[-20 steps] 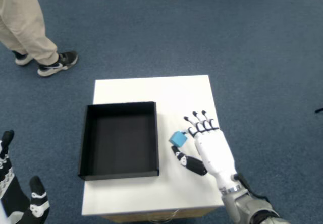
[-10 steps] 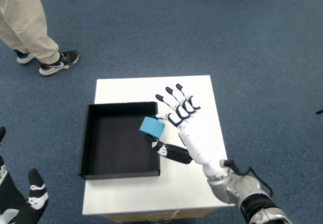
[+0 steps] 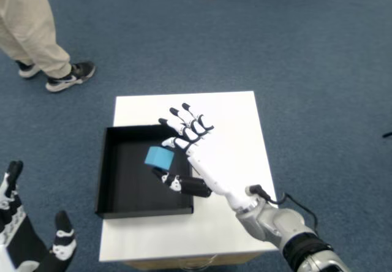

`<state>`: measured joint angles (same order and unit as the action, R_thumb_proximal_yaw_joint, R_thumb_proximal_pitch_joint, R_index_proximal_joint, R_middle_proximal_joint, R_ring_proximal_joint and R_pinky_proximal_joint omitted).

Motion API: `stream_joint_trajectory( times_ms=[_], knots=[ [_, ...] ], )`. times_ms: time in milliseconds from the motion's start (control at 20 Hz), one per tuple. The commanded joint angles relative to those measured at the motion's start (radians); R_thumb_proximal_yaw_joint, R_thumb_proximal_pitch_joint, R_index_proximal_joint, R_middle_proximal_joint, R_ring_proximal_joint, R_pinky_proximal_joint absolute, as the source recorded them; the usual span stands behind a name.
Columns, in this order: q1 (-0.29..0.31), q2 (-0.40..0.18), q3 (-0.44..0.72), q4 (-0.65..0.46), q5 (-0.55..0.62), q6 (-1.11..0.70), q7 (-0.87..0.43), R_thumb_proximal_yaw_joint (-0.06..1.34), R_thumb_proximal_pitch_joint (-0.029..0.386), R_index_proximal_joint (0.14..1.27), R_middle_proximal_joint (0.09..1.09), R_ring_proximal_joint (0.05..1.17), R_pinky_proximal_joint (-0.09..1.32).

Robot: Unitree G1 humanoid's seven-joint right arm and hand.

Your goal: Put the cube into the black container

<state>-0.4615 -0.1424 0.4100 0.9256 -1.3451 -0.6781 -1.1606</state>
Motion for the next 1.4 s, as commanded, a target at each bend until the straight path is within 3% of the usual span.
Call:
stream_joint_trajectory(
  times_ms=[50, 250, 600, 1050, 1150, 1200, 1300, 1400],
  knots=[
    [-0.062, -0.008, 0.048, -0.021, 0.108, 0.071, 0.051, 1.20, 0.161, 1.09, 0.29, 0.18, 0.01],
    [-0.100, -0.013, 0.160, 0.033, 0.247, 0.157, 0.151, 1.20, 0.164, 1.08, 0.29, 0.18, 0.00],
    [-0.154, -0.017, 0.382, 0.066, 0.465, 0.280, 0.215, 1.19, 0.167, 1.08, 0.29, 0.17, -0.01],
    [-0.208, -0.020, 0.704, -0.021, 0.732, 0.451, 0.206, 1.19, 0.174, 1.07, 0.29, 0.17, -0.01],
    [-0.224, -0.021, 0.756, -0.034, 0.773, 0.487, 0.202, 0.91, 0.148, 0.79, 0.29, 0.18, -0.01],
    [-0.243, -0.021, 0.796, -0.039, 0.787, 0.527, 0.217, 0.61, 0.099, 0.56, 0.24, 0.17, -0.02],
    [-0.263, -0.021, 0.830, -0.049, 0.806, 0.566, 0.238, 0.54, 0.091, 0.48, 0.21, 0.16, -0.03],
    [-0.280, -0.023, 0.857, -0.058, 0.835, 0.596, 0.253, 0.54, 0.097, 0.47, 0.19, 0.15, -0.03]
  ],
)
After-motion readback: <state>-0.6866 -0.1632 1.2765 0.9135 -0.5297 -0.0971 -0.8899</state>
